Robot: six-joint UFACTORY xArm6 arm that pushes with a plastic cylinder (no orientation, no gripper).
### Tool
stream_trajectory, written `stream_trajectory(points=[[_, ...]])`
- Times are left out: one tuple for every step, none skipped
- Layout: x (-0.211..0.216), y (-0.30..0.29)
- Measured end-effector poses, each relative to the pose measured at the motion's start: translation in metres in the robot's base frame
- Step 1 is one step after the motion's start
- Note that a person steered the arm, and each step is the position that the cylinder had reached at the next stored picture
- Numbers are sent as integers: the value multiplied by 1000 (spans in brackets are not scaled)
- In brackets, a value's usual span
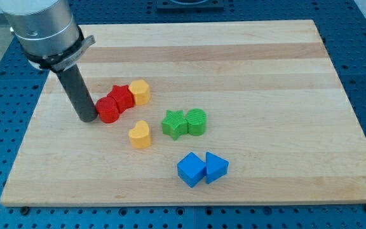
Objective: Move the green blocks top right to the yellow heart
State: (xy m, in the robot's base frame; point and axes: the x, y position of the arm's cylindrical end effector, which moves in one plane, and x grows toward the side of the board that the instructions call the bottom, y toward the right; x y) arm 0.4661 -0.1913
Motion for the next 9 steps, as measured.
stream_trajectory(points=[[0, 1], [0, 21], [19, 21], [68, 21], [81, 67], [87, 136], [67, 136], [67, 135], [52, 140]])
